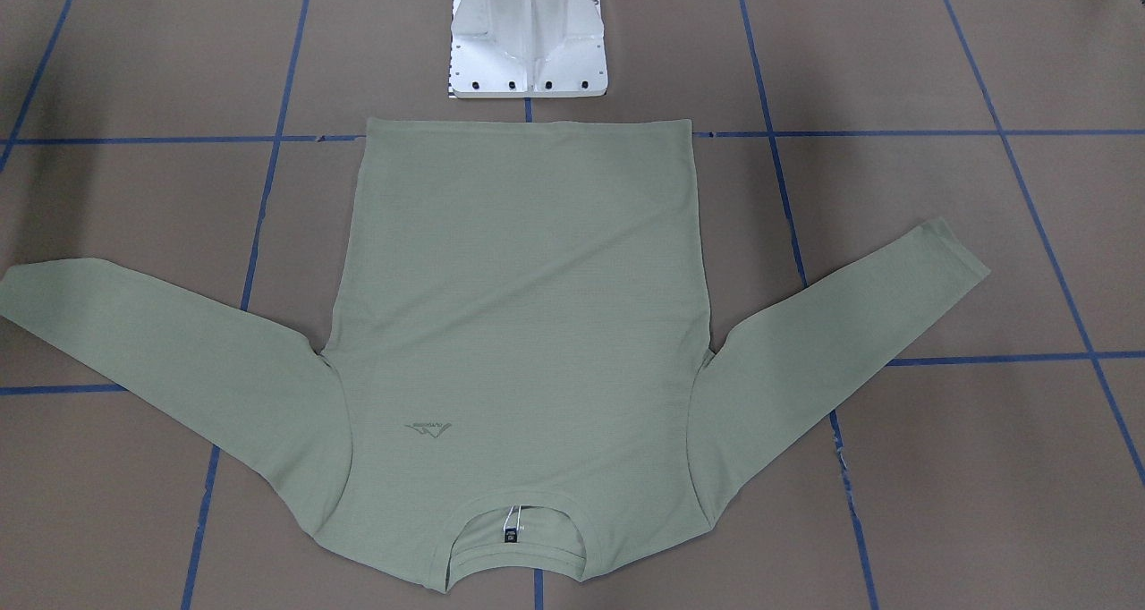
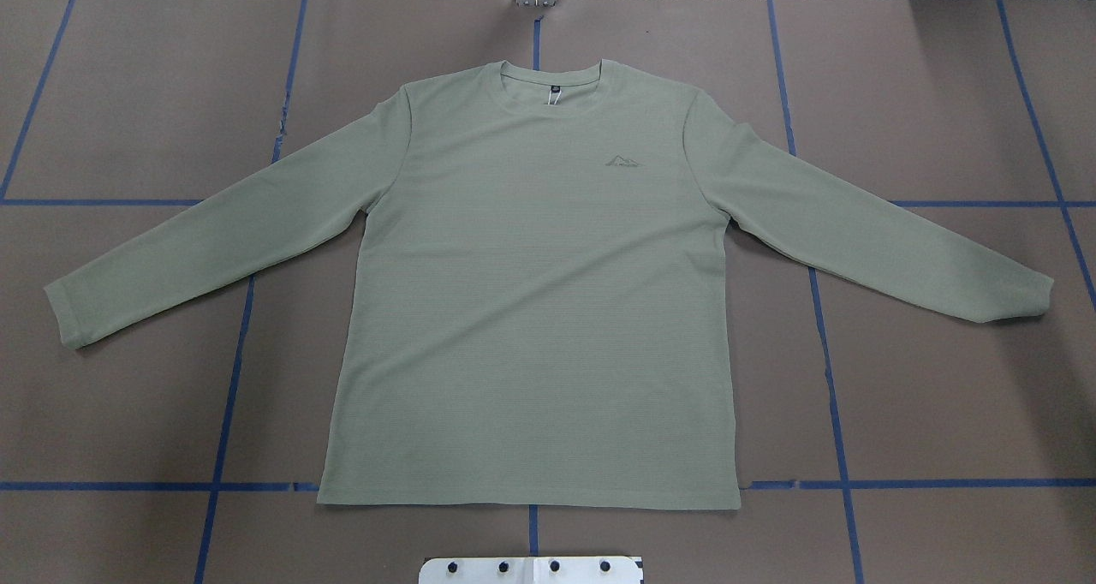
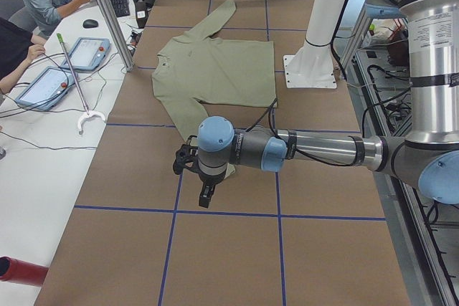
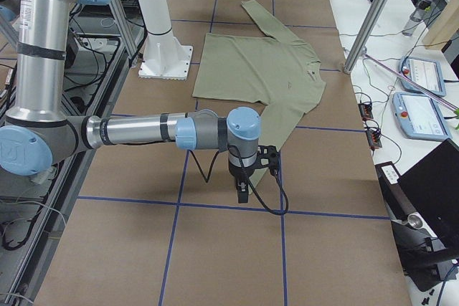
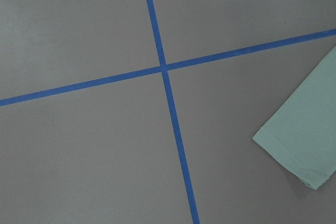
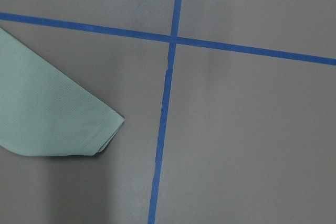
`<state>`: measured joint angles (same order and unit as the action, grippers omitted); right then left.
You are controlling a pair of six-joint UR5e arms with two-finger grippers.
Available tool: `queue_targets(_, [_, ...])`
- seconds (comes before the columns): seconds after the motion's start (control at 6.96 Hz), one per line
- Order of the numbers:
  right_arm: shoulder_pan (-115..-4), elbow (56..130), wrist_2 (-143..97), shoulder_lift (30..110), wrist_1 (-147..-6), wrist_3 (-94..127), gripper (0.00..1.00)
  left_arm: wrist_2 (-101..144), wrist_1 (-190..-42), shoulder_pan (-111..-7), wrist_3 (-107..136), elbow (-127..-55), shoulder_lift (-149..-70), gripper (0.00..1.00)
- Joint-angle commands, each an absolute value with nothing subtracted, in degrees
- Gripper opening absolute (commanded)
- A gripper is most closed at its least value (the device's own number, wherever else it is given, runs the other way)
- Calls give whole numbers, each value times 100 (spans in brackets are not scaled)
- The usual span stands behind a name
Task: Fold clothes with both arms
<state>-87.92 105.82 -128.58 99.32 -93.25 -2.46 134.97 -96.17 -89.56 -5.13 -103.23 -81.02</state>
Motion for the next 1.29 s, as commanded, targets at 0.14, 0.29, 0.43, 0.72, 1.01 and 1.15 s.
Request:
queue_targets(0.14, [-8745,10626,-12850,9862,-9221,-281,100,13500,-10001,-8956,-527,-10336,-8068,100])
queue_targets(0.29, [-8710,10617,-12858,9861,-8924,-281,100,13448,-10193,-8956,-536,-10327,-8042,100])
queue_targets(0.43, [-8562,10608,-12832,9861,-8773,-299,100,13447,-10700,-8956,-527,-10327,-7964,100])
queue_targets(0.72, [-8420,10635,-12929,9853,-7986,-220,100,13456,-11405,-8956,-484,-10318,-7954,100])
queue_targets(1.01, [-8411,10487,-12841,9731,-6414,-220,100,13456,-12204,-8956,-466,-10257,-8138,100])
queue_targets(1.15, [-8402,10233,-12893,9590,-6312,-46,100,13473,-12521,-8956,-457,-10179,-8295,100])
